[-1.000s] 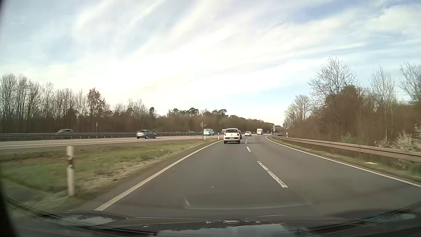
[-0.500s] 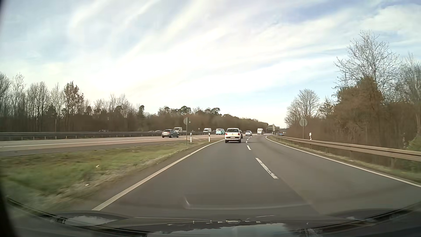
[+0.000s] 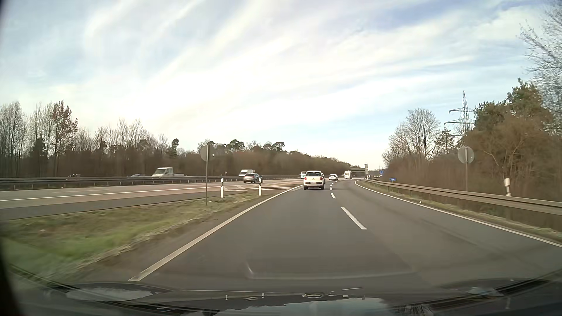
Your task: Follow the waypoints while adhering to traffic rules and regulations
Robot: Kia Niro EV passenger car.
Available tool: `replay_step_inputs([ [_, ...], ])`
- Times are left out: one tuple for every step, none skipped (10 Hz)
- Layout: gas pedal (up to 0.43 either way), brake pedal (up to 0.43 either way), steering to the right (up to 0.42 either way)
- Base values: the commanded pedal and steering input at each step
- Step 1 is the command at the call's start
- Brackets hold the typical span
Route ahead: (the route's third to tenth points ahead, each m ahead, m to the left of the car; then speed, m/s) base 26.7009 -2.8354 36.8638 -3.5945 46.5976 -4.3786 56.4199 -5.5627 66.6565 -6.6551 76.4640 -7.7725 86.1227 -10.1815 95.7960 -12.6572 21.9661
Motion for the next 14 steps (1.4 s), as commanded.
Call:
replay_step_inputs([
  [0.157,0.0,0.013],
  [0.157,0.0,0.013],
  [0.157,0.0,0.013],
  [0.157,0.0,0.013],
  [0.157,0.0,0.013],
  [0.157,0.0,0.013],
  [0.157,0.0,0.013],
  [0.157,0.0,0.014],
  [0.157,0.0,0.014],
  [0.157,0.0,0.015],
  [0.157,0.0,0.015],
  [0.157,0.0,0.015],
  [0.157,0.0,0.015],
  [0.157,0.0,0.015],
])
